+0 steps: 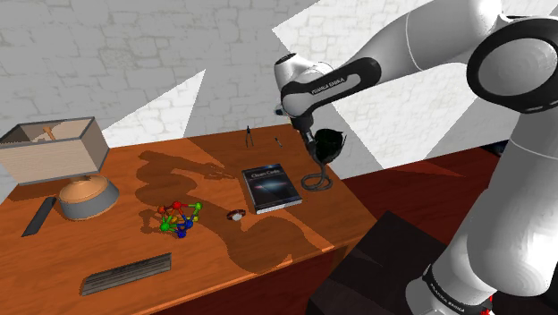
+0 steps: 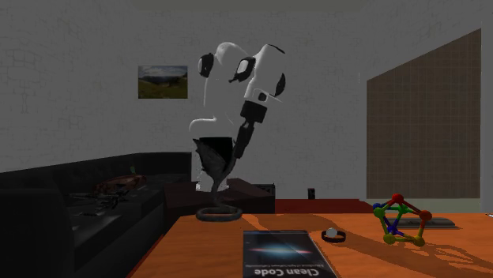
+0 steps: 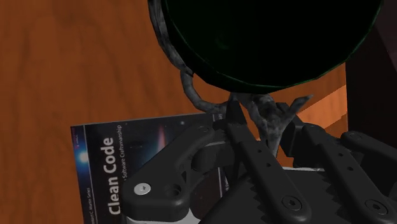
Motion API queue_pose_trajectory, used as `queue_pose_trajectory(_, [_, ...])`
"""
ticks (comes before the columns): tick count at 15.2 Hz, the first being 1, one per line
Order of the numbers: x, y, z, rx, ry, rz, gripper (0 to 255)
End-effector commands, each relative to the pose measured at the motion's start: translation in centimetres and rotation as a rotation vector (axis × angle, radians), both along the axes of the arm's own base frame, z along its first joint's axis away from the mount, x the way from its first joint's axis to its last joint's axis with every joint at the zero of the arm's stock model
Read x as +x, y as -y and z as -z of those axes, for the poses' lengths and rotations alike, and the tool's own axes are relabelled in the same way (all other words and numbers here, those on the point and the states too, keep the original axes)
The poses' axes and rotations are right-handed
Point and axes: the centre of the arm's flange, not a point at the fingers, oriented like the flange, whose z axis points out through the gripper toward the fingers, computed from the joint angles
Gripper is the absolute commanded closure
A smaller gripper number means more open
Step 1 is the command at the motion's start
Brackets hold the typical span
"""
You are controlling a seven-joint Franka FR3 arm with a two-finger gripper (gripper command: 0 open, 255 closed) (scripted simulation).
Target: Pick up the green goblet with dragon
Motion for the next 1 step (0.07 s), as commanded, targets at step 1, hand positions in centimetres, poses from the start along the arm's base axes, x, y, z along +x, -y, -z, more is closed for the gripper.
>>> queue_pose_trajectory(1, [-0.02,-0.01,-0.35,0.000,0.001,0.000,255])
